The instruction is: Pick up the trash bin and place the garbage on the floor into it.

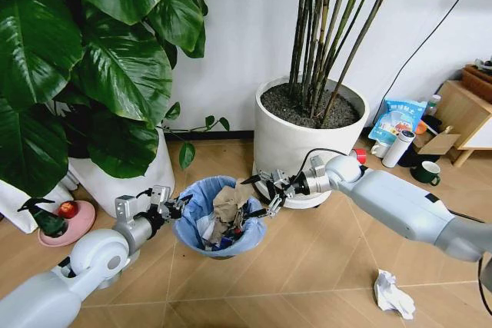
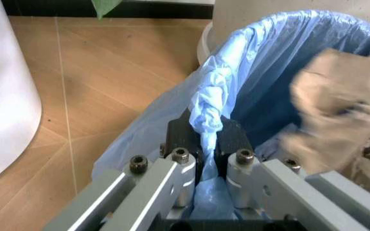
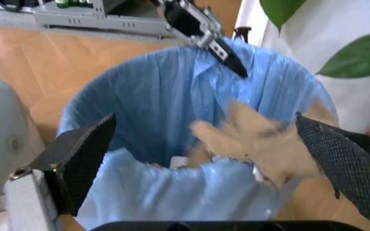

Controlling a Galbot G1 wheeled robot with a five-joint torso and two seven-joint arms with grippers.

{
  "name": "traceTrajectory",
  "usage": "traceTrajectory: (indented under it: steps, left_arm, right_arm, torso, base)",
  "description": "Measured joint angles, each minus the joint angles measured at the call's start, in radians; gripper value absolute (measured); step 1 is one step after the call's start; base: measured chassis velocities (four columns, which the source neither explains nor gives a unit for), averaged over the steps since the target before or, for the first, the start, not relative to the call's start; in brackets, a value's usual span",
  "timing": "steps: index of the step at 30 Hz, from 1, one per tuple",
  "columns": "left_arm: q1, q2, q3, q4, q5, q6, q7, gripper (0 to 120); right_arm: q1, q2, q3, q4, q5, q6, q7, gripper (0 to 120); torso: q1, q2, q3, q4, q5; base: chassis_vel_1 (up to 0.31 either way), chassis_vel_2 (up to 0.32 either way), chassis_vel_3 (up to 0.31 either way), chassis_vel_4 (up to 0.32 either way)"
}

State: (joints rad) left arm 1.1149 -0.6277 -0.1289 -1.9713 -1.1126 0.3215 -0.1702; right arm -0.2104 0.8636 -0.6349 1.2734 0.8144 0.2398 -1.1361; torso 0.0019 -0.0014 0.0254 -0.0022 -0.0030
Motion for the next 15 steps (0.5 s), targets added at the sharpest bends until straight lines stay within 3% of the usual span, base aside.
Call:
traceTrajectory:
  steps: [15]
  left_arm:
    - [0.01,-0.006,0.004,0.008,0.006,0.004,-0.008,1]
  right_arm:
    - [0.005,-0.088,0.035,0.064,0.05,0.004,-0.006,100]
  torso:
    - [0.0,0.0,0.0,0.0001,-0.0001]
  base:
    - [0.0,0.0,0.0,0.0]
